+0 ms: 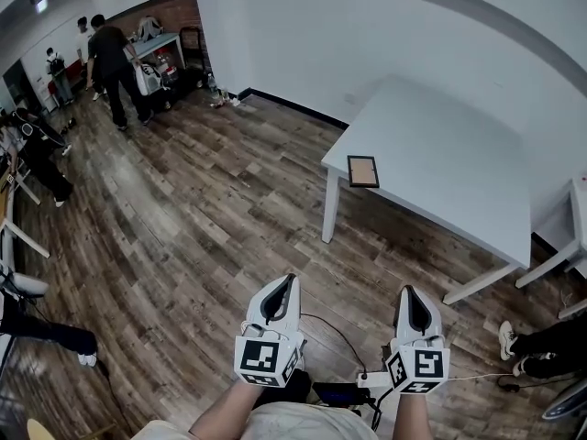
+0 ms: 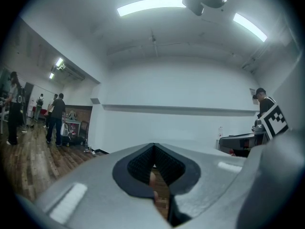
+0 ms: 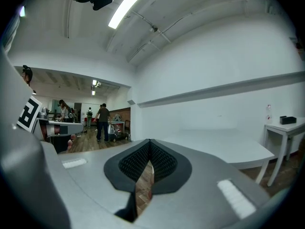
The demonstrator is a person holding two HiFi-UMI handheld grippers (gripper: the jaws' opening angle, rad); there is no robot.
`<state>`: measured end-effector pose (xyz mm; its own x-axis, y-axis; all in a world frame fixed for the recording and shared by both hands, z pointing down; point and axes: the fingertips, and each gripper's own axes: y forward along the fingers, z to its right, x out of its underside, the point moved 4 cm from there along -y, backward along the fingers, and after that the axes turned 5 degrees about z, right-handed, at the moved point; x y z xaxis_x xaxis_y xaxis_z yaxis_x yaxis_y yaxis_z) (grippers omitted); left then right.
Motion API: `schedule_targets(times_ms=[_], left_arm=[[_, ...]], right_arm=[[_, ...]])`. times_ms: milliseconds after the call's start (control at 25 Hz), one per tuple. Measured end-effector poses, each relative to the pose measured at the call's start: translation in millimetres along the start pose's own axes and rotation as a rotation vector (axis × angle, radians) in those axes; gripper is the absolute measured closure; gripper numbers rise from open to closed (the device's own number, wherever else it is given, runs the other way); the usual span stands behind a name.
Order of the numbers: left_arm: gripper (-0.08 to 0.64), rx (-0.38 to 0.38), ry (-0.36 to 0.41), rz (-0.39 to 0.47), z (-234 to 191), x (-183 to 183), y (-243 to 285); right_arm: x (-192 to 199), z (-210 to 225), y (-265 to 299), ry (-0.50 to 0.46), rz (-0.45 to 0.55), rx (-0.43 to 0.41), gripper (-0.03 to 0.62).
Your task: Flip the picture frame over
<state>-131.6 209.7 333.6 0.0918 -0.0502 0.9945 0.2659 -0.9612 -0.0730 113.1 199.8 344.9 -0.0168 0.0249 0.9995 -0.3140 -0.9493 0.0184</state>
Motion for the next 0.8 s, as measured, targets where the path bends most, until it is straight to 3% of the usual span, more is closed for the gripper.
schedule_targets(times_ms=[360, 800], left_arm=[[0.56, 0.027, -0.002, 0.016, -52.7, -4.4, 48.9], [0.56, 0.058, 0.004, 0.016, -82.4, -7.5, 87.1]], right_arm=[[-14.2, -16.8, 62.2, -0.041, 0.0, 0.035, 0.568], [-12.0, -25.6, 106.9, -0.032, -0.004, 0.056, 0.568]])
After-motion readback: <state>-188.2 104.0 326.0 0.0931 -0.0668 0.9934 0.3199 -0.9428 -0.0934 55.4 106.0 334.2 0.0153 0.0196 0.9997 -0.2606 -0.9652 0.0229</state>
